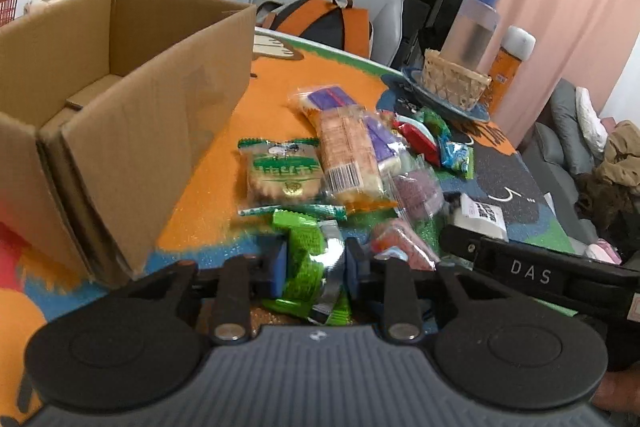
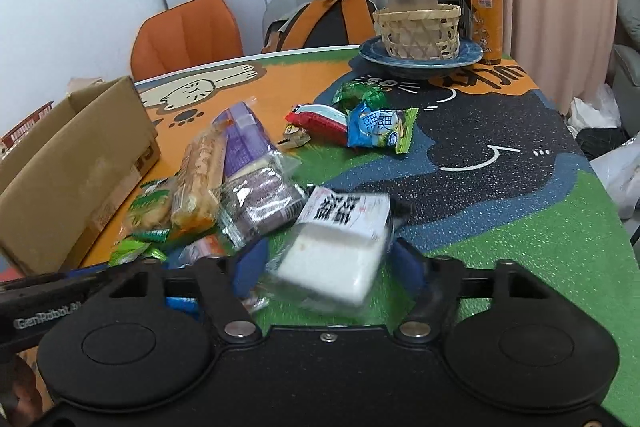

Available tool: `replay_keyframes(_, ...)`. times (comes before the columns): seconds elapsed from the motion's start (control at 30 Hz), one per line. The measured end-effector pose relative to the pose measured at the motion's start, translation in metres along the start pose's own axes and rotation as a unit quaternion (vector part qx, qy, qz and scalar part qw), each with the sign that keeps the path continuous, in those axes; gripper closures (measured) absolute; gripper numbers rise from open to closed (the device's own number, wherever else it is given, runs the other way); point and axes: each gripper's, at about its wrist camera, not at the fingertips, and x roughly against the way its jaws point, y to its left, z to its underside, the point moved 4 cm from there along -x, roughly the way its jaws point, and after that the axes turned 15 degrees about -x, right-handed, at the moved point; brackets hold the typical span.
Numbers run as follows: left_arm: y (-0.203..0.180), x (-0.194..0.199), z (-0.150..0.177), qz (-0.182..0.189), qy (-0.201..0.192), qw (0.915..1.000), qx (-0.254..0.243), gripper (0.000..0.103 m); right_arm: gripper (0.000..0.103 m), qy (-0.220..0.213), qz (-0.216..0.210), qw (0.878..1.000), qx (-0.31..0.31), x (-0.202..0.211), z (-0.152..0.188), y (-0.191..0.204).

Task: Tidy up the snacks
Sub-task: 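Grasp the green snack pack with the left gripper while the right grasps the white square pack, then carry both packs over the cardboard box and open both grippers to drop them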

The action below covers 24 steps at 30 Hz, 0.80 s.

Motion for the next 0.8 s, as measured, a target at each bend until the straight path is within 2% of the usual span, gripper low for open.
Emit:
replay_keyframes(0.47,-0.011,0.019,0.012,0.035,-0.008,0.9993,-0.01,0.076,0.05,0.003,-0.003,1.0,-0.017,0.03,0.014,-0.014)
replay_keyframes(0.8,-0.014,0.047,-0.011,0.039,-0.045,0.998,-0.023,0.076,0.052,-0.021,-0.034,0.999,-0.017,0.052,0.005,0.0)
